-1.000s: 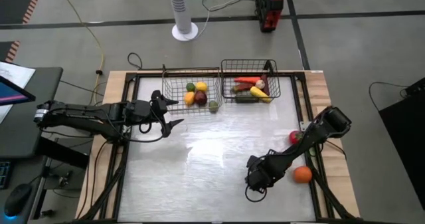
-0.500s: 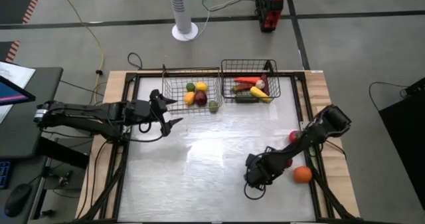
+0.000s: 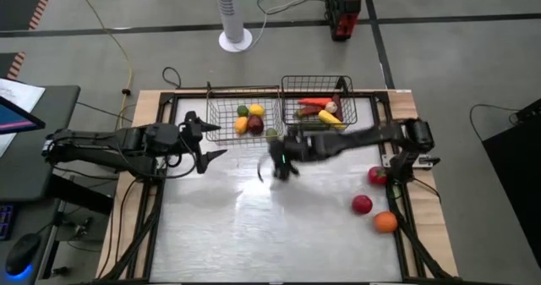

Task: Sort produce into baskets
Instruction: Put the lemon into the left wire basket, then put the tomato into the left wire basket

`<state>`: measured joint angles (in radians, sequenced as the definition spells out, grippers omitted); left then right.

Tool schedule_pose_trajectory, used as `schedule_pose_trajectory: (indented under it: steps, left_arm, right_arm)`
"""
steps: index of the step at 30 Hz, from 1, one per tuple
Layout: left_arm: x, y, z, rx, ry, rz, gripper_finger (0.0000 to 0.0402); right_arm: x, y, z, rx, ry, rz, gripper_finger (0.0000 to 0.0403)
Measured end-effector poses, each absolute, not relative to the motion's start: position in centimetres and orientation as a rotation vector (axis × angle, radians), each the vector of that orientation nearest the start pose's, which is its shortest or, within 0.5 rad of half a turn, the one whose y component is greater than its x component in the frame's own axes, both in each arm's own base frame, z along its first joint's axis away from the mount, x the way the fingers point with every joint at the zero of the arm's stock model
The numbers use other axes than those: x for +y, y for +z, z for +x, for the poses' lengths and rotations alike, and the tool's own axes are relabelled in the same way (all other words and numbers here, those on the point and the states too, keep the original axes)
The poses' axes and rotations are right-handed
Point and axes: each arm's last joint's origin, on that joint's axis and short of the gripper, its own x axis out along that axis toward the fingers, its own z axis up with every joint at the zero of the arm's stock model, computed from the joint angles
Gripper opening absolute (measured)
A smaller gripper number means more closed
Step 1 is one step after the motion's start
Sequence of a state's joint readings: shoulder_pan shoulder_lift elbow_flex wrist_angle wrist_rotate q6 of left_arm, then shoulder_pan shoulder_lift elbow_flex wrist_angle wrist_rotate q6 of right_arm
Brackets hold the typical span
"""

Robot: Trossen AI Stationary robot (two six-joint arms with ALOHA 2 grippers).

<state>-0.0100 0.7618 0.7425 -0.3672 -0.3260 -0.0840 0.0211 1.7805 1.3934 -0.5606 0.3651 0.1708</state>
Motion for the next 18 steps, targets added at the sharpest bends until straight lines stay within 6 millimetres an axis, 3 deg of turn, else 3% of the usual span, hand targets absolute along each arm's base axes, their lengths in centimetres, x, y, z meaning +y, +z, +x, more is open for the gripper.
schedule_pose_trajectory:
  steps: [5, 9, 14, 18]
  left_arm:
    - [0.5, 30.8, 15.9, 0.348, 0.311, -0.024, 0.0366]
    - [0.5, 30.8, 15.8, 0.346, 0.310, -0.025, 0.0366]
    - [0.5, 30.8, 15.8, 0.347, 0.311, -0.025, 0.0366]
    - [0.5, 30.7, 15.8, 0.353, 0.313, -0.032, 0.0366]
  right_arm:
    - [-6.1, 27.8, 39.1, 0.747, -0.409, -0.034, 0.0251]
    - [-9.4, 28.2, 39.4, 0.675, -0.358, -0.032, 0.0260]
    - [-11.7, 27.5, 38.9, 0.696, -0.331, 0.023, 0.0308]
    - [-11.6, 27.7, 37.4, 0.890, -0.355, 0.114, 0.0349]
